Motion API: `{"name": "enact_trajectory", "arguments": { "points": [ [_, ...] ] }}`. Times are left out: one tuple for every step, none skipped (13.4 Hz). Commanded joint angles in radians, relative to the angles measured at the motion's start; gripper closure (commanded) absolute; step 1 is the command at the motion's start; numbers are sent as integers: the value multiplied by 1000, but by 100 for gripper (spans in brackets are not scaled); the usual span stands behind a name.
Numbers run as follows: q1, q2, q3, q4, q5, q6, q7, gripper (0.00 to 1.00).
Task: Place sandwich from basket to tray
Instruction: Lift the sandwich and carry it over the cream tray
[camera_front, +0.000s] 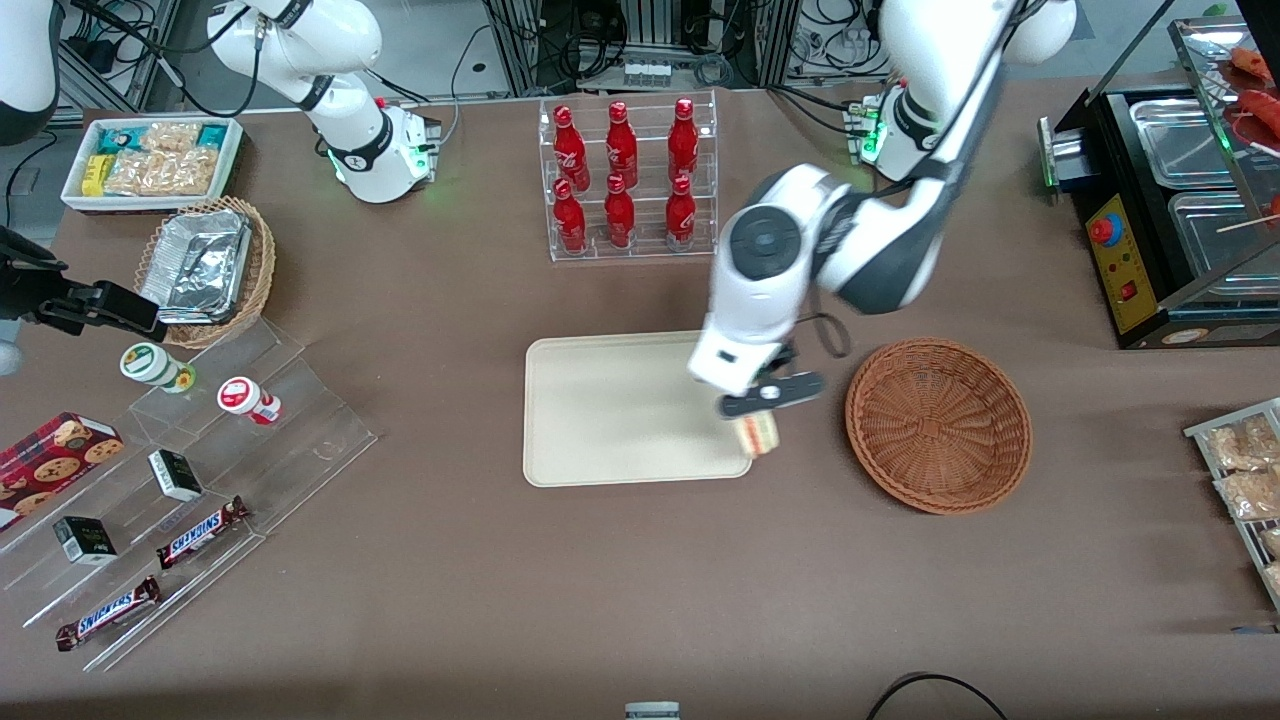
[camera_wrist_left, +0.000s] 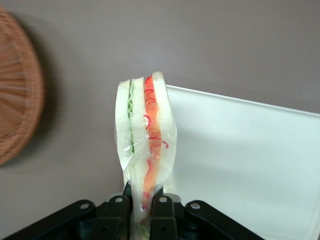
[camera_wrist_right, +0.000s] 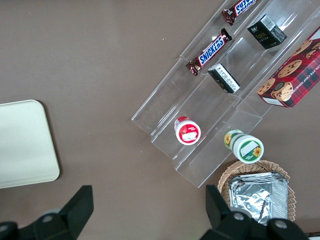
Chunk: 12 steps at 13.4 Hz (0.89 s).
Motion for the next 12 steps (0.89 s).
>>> {"name": "enact_trajectory", "arguments": {
  "points": [
    [-40, 109, -23, 104, -1, 83, 8, 100],
    [-43, 134, -42, 104, 4, 136, 12, 100],
    [-60, 149, -49, 104, 10, 166, 14, 100],
    [-72, 166, -51, 104, 11, 175, 23, 100],
    [-79, 178, -53, 105, 12, 181, 55, 100],
    [-98, 194, -51, 104, 12, 191, 70, 100],
    [-108, 207, -51, 104, 13, 200, 72, 100],
    [-108, 220, -51, 104, 13, 209, 80, 100],
    [-108, 224, -51, 102, 12, 227, 118, 100],
    [-108, 230, -51, 100, 10, 234, 161, 100],
    [-109, 237, -51, 100, 8, 234, 167, 100],
    [-112, 244, -51, 99, 10, 234, 164, 100]
  ]
}}
